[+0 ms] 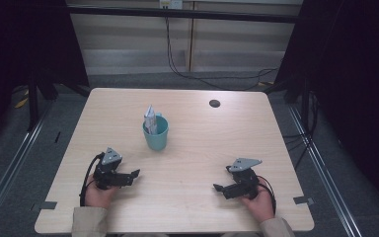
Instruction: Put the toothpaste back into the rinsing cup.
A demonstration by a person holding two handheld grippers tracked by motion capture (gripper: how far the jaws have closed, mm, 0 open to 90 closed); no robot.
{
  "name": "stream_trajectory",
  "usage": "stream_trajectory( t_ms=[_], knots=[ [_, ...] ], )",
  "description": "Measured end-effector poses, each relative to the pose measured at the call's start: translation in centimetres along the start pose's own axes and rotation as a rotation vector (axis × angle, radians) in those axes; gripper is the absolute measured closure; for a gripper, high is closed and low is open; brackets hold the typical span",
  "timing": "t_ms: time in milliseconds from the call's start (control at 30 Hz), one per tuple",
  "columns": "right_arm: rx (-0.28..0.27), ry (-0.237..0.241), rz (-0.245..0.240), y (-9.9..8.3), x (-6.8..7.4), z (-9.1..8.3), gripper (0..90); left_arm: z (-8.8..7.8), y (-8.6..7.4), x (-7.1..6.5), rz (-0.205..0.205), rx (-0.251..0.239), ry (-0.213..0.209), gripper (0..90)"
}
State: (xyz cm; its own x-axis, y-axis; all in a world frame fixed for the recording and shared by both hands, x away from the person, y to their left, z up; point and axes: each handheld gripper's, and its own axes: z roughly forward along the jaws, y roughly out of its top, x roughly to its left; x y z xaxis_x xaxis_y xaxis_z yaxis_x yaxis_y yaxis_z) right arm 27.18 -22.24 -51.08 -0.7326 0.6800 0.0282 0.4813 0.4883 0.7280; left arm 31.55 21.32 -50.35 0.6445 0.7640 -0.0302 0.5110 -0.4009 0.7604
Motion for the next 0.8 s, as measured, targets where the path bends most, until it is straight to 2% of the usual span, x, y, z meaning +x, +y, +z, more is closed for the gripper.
stream_trajectory(
  t_ms=[233, 267, 433, 633, 767, 800],
  knots=[
    [0.000, 0.001, -0.001, 0.00, 0.00, 0.00, 14.5, 0.15, -0.31, -0.06, 0.002, 0.009, 0.003, 15.0],
    [-0.001, 0.000, 0.001, 0.00, 0.01, 0.01, 14.5, 0.16, -0.36, -0.09, -0.008, 0.007, 0.001, 15.0],
    [0.000, 0.001, 0.000, 0.00, 0.01, 0.00, 14.5, 0.16, -0.40, -0.09, 0.001, 0.015, 0.007, 15.0],
    [0.000, 0.001, 0.000, 0.00, 0.01, 0.00, 14.5, 0.28, -0.42, -0.17, 0.024, 0.050, 0.016, 15.0],
    [0.000, 0.001, -0.001, 0.00, 0.01, 0.00, 14.5, 0.34, -0.40, -0.15, 0.015, 0.057, 0.012, 13.9],
    [0.000, 0.001, -0.001, 0.00, 0.01, 0.00, 14.5, 0.34, -0.38, -0.08, 0.023, 0.064, 0.007, 13.1]
  ],
)
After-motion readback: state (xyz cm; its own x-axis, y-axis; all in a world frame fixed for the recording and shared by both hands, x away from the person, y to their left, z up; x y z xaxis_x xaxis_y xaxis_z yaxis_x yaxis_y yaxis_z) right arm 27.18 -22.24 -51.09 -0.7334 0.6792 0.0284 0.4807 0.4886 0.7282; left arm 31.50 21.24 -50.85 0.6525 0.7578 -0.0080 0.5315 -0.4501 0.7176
